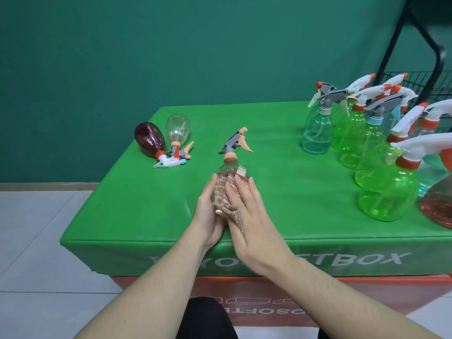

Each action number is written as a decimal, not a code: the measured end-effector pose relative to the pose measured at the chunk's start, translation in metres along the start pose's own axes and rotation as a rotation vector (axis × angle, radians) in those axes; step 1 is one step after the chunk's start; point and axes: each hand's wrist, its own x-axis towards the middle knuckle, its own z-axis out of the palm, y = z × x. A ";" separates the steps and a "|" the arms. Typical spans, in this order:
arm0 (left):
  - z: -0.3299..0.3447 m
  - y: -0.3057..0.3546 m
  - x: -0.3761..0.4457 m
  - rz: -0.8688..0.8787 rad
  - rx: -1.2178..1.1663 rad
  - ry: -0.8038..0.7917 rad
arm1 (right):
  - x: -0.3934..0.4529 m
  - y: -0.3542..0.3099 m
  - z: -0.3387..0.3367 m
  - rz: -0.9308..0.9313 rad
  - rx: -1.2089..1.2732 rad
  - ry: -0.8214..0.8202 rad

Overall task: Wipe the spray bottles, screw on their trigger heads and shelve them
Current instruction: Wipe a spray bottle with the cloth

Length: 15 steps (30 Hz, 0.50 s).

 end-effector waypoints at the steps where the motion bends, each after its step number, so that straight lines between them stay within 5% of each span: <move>1: 0.001 0.001 -0.001 0.000 0.004 0.006 | 0.002 0.000 0.000 0.009 0.007 0.002; 15: 0.000 0.002 0.001 -0.036 0.051 -0.017 | 0.069 0.007 -0.016 0.289 0.158 0.094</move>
